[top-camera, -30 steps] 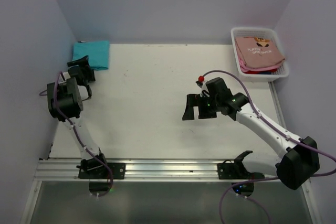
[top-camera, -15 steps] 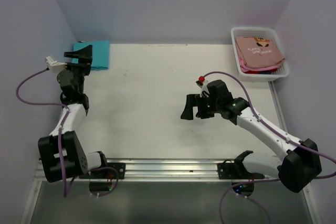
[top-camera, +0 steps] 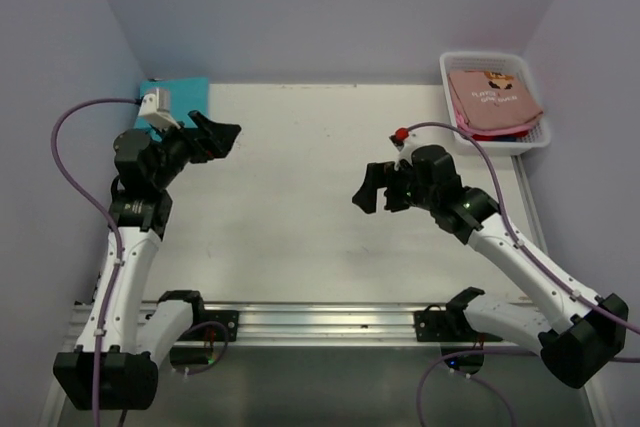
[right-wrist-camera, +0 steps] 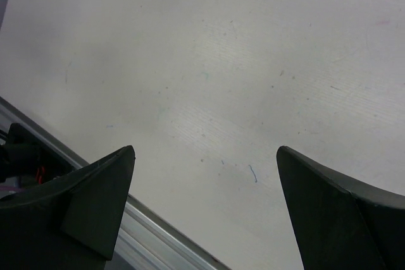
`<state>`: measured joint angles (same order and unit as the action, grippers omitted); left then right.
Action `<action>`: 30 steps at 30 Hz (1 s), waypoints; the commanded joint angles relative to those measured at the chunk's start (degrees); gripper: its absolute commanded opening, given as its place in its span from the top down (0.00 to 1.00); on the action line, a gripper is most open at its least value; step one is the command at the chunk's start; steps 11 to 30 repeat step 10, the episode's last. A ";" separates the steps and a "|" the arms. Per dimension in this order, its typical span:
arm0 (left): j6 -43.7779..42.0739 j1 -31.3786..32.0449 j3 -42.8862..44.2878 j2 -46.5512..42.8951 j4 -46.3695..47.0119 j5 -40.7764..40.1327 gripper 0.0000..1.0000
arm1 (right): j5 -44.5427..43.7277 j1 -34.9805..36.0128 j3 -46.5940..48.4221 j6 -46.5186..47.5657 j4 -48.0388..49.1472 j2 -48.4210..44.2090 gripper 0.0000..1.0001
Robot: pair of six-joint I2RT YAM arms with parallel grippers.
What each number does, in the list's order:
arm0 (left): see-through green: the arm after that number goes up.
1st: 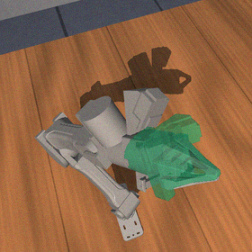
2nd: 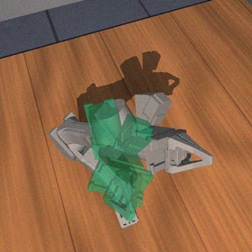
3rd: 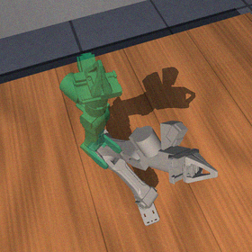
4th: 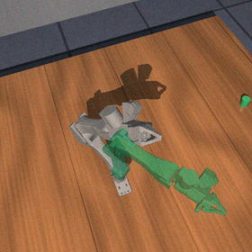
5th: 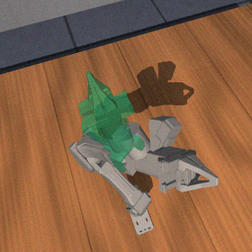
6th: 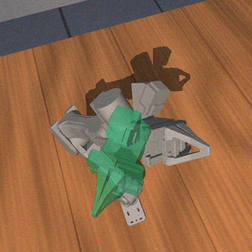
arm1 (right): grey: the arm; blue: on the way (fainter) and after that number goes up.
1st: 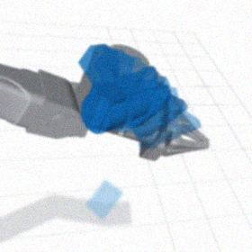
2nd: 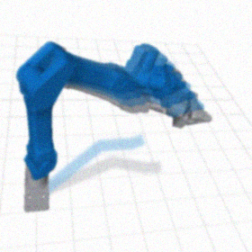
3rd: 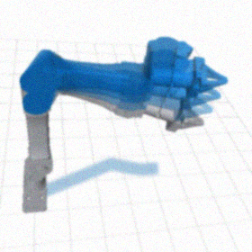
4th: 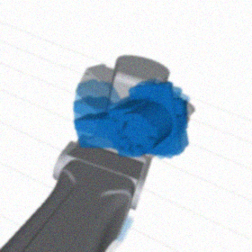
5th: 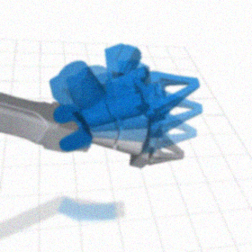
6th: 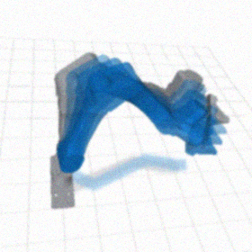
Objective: Fold and stack the t-shirts
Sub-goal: Neatly place the folded tshirt to the corner
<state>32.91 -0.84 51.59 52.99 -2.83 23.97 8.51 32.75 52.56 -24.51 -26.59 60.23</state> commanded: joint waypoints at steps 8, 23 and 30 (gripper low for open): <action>-5.48 2.16 0.09 -3.87 -9.73 7.05 0.00 | -7.19 0.29 4.75 1.93 -2.94 -1.25 0.01; -6.01 2.42 0.26 -3.60 -9.65 7.24 0.00 | -7.63 0.29 5.01 2.01 -3.46 -1.43 0.01; -6.01 2.42 0.26 -3.60 -9.65 7.24 0.00 | -7.63 0.29 5.01 2.01 -3.46 -1.43 0.01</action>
